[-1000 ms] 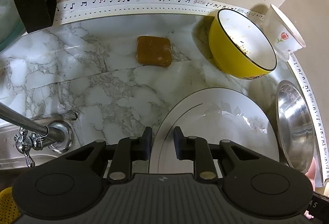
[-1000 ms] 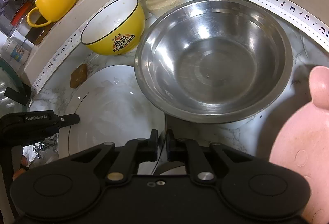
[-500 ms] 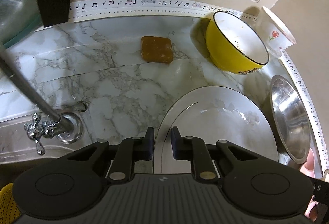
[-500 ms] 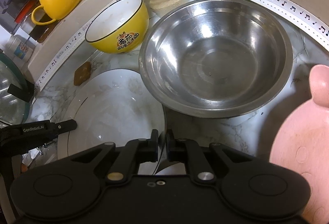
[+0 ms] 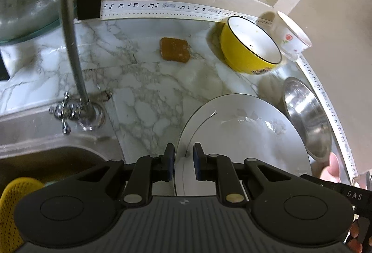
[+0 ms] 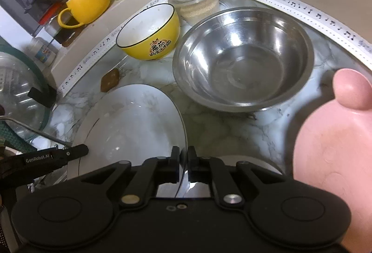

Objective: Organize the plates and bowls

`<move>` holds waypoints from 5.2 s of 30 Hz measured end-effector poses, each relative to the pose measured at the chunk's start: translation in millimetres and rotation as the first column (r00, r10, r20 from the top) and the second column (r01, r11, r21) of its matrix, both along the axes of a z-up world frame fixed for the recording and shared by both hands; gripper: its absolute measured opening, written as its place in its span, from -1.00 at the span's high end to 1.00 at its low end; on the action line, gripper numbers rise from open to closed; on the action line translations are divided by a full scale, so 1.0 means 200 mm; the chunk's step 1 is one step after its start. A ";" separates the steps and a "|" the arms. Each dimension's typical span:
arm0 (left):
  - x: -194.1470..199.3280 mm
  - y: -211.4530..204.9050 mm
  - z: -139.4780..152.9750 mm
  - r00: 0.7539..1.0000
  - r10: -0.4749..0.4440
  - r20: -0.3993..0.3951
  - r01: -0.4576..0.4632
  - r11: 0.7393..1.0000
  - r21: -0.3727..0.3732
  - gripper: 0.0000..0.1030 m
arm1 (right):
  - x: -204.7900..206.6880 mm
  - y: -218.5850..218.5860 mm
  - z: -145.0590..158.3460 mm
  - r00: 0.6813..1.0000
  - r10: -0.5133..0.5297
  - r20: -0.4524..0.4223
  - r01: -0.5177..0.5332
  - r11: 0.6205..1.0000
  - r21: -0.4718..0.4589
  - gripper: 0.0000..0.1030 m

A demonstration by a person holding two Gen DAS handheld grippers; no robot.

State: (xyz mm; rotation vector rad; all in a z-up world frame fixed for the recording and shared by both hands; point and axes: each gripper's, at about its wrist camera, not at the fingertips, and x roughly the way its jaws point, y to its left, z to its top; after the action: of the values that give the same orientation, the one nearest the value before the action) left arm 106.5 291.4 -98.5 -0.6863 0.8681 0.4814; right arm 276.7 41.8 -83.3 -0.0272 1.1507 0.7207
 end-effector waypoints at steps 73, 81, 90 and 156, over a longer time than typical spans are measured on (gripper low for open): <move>-0.65 -0.76 -0.12 0.970 -0.243 -0.024 0.243 0.970 -0.022 0.69 | -0.76 -0.87 -0.11 0.984 -0.176 -0.033 0.176 0.984 0.001 0.85; -0.61 -0.73 -0.13 0.971 -0.238 -0.026 0.238 0.971 -0.008 0.69 | -0.72 -0.83 -0.11 0.984 -0.177 -0.024 0.177 0.984 -0.001 0.85; -0.53 -0.71 -0.13 0.972 -0.233 -0.027 0.234 0.972 0.018 0.69 | -0.67 -0.79 -0.11 0.983 -0.184 -0.010 0.184 0.983 -0.002 0.85; -0.10 -0.75 0.38 0.917 -0.380 0.122 0.310 0.871 0.380 -0.52 | -0.59 -0.65 0.41 0.866 -0.119 0.485 0.120 0.992 0.029 -0.99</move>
State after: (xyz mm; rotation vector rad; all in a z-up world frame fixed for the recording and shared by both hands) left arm 86.0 140.6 -22.6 -0.2288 0.6769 0.2297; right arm 158.4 -88.6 -1.3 -0.1316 0.6605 0.5581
